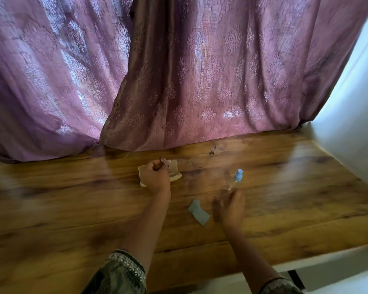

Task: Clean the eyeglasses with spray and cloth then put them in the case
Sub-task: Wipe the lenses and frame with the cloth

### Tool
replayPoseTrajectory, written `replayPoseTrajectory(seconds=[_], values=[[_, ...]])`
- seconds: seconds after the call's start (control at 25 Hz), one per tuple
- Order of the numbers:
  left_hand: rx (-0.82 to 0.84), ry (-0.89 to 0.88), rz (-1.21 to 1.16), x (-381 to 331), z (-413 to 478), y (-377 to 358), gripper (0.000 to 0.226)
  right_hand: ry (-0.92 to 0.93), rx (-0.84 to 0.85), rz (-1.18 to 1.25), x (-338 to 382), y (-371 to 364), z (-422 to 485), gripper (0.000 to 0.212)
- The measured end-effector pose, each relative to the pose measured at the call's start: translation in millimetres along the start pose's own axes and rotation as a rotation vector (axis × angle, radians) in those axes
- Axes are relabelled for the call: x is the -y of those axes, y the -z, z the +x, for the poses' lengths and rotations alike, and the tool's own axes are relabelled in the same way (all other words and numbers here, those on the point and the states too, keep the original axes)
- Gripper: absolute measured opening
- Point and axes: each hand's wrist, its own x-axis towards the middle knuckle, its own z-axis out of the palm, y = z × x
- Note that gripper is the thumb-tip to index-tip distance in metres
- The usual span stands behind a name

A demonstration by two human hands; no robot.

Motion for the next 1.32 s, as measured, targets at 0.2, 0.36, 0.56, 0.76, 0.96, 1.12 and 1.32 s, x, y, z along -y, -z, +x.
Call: replayPoseTrajectory(seconds=[0.2, 0.36, 0.56, 0.76, 0.96, 1.12, 1.32], values=[[0.000, -0.017, 0.035, 0, -4, 3, 0.009, 0.211, 0.280, -0.246, 7, -17, -17, 0.029], [-0.002, -0.058, 0.058, -4, -10, 7, 0.009, 0.325, 0.567, -0.480, 14, -22, -23, 0.048], [-0.009, -0.077, 0.071, -8, -14, 11, 0.011, 0.396, 0.538, -0.521, 5, -16, -39, 0.036], [0.021, -0.088, 0.072, -12, -22, 9, 0.011, 0.403, 0.273, -0.208, 34, 2, -38, 0.018], [0.049, -0.116, 0.057, -19, -32, 8, 0.007, 0.570, 0.092, 0.176, 104, 24, -21, 0.021], [0.074, -0.160, 0.050, -21, -33, 7, 0.008, 0.565, 0.082, 0.177, 137, 26, -12, 0.009], [0.104, -0.189, 0.005, -23, -34, 9, 0.006, 0.620, 0.062, -0.048, 143, 18, -8, 0.011]])
